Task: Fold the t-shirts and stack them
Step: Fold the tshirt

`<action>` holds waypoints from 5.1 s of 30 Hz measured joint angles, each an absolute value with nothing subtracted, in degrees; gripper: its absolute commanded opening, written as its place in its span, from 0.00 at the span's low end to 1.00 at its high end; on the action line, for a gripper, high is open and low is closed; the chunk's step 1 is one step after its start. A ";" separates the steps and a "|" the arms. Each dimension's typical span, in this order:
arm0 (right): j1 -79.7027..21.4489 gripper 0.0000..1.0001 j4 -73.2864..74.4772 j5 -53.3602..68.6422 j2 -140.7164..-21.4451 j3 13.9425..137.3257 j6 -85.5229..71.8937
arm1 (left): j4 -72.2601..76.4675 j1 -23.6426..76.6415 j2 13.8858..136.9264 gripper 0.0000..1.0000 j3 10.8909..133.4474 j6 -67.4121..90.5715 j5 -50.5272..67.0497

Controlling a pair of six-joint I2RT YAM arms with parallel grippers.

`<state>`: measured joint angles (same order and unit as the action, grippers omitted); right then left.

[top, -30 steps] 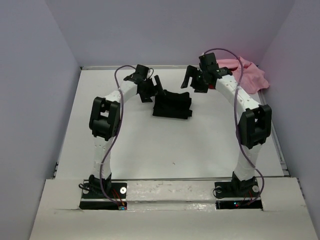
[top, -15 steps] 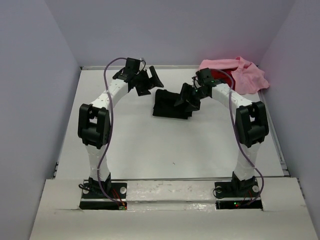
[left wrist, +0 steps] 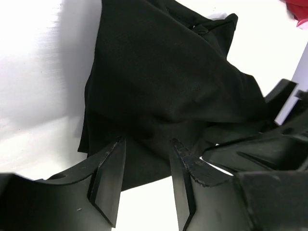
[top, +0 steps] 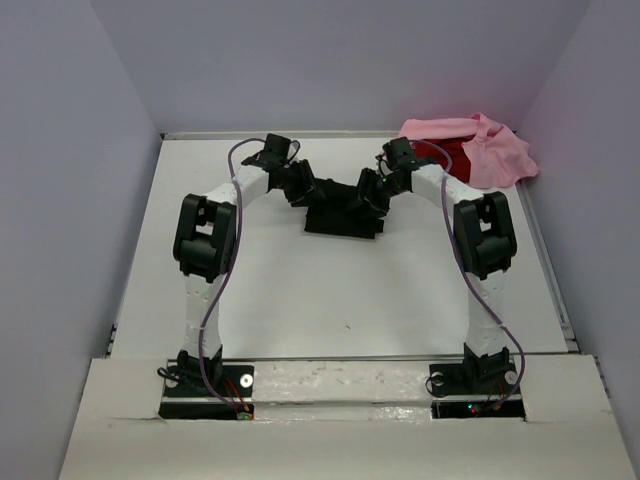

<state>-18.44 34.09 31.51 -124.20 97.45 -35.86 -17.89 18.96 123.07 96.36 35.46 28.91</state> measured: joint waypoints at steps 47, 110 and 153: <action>-24.67 0.13 39.46 26.89 -108.09 68.20 -33.17 | -20.32 32.14 108.33 0.00 66.65 31.48 29.47; -26.35 0.13 38.24 36.73 -96.20 61.04 -36.27 | 11.05 51.40 79.31 0.00 38.13 67.57 26.24; -30.20 0.12 28.40 39.66 -113.21 65.58 -36.53 | 21.15 51.31 95.72 0.00 37.63 65.89 22.02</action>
<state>-30.20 28.40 39.66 -113.21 65.58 -36.53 21.15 51.31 95.72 37.63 65.89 22.02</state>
